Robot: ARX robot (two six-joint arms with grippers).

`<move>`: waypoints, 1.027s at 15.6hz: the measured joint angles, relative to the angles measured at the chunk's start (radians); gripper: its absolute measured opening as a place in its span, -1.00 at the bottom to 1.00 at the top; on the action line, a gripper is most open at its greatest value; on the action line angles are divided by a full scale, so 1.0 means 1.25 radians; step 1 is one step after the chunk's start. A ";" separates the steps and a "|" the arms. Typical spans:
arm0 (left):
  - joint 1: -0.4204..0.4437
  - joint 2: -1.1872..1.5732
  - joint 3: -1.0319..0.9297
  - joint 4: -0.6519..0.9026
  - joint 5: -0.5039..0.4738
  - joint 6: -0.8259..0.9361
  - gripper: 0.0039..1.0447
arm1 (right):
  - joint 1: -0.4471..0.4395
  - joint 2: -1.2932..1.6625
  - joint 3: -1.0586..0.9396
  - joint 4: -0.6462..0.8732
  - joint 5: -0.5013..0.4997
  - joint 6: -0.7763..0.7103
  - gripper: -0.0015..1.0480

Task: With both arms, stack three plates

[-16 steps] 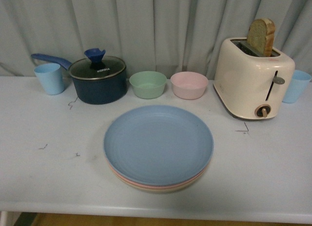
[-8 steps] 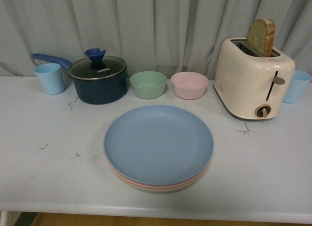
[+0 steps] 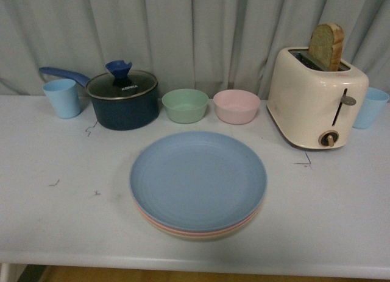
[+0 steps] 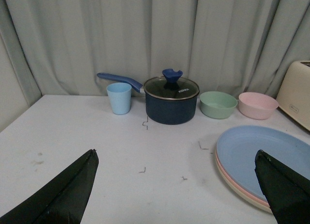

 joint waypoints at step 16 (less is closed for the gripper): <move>0.000 0.000 0.000 0.000 0.000 0.000 0.88 | 0.000 -0.215 0.000 -0.223 -0.002 0.000 -0.96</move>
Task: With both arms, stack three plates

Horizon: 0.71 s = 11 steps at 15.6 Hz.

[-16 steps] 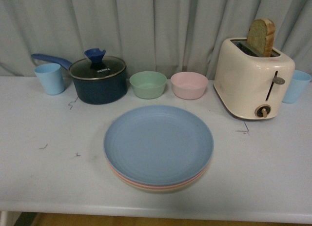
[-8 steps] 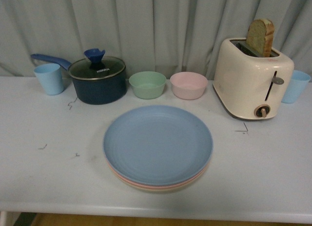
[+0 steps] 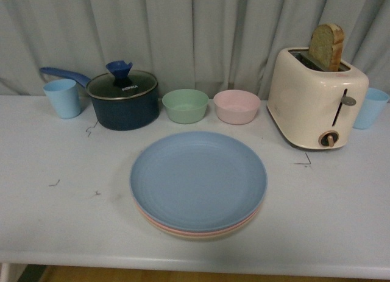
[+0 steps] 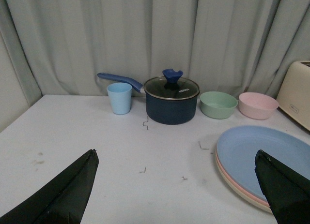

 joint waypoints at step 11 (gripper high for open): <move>0.000 0.000 0.000 0.000 0.000 0.000 0.88 | 0.000 0.000 0.000 0.000 0.000 0.000 0.87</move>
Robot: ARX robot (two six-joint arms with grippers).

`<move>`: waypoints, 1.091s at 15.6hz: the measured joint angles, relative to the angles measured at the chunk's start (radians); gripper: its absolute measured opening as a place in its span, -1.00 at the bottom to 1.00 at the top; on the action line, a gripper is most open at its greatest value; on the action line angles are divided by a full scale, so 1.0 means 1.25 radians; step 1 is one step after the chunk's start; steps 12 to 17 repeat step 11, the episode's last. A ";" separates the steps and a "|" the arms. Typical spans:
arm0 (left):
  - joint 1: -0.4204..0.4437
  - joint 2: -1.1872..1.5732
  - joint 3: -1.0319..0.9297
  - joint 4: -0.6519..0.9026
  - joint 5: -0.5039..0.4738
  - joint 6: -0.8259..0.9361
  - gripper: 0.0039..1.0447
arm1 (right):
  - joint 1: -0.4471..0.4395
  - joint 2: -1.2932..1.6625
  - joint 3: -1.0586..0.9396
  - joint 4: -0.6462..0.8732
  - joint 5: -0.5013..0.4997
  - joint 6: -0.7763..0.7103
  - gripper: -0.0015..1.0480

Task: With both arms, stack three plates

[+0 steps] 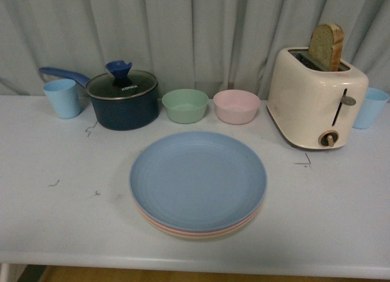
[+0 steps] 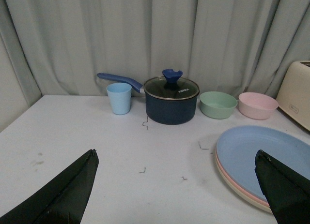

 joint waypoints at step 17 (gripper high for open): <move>0.000 0.000 0.000 0.000 0.000 0.000 0.88 | 0.000 0.000 0.000 0.000 0.000 0.000 0.87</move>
